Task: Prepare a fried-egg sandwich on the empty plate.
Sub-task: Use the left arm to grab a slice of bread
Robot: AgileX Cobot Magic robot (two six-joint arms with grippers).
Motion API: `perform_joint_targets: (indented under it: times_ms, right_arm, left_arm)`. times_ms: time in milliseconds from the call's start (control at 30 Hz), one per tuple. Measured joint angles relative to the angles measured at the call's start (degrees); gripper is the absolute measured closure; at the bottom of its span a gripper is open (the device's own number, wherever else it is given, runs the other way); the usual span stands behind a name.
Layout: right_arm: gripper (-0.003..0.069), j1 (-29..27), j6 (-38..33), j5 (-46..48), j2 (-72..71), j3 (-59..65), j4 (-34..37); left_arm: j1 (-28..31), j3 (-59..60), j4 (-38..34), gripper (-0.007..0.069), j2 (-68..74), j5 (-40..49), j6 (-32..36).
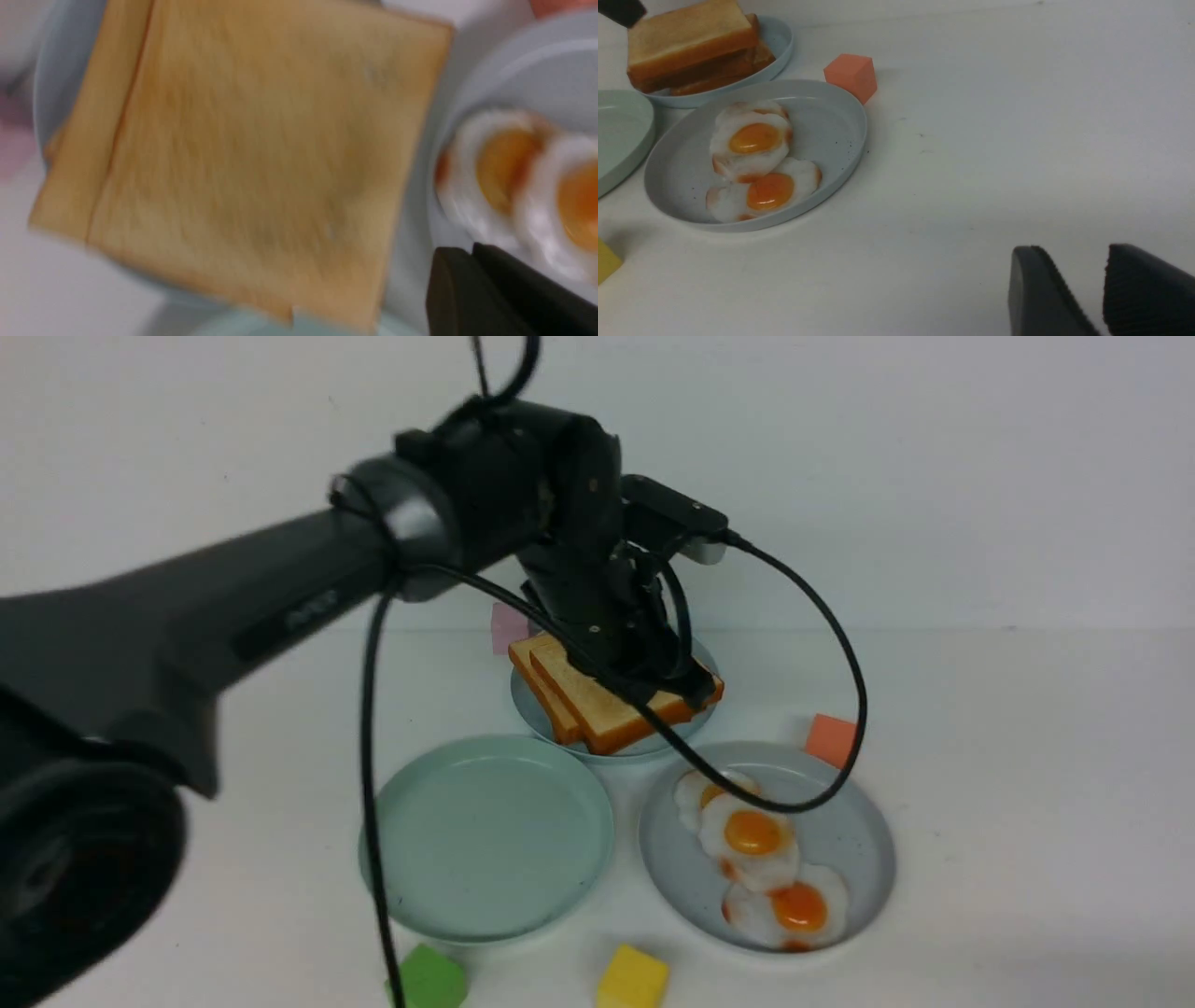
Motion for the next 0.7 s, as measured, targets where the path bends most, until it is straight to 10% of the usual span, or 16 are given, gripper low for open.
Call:
perform_joint_targets:
  times_ms: [300, 700]
  right_arm:
    - [0.0418, 0.0, 0.0, 0.0, 0.0, 0.0, 0.0]
    - [0.0418, 0.0, 0.0, 0.0, 0.0, 0.0, 0.0]
  left_arm:
    - [0.0, -0.9, 0.7, 0.022, 5.5, -11.3, 3.6]
    - [-0.1, -1.4, 5.1, 0.0174, 8.6, -17.0, 3.6]
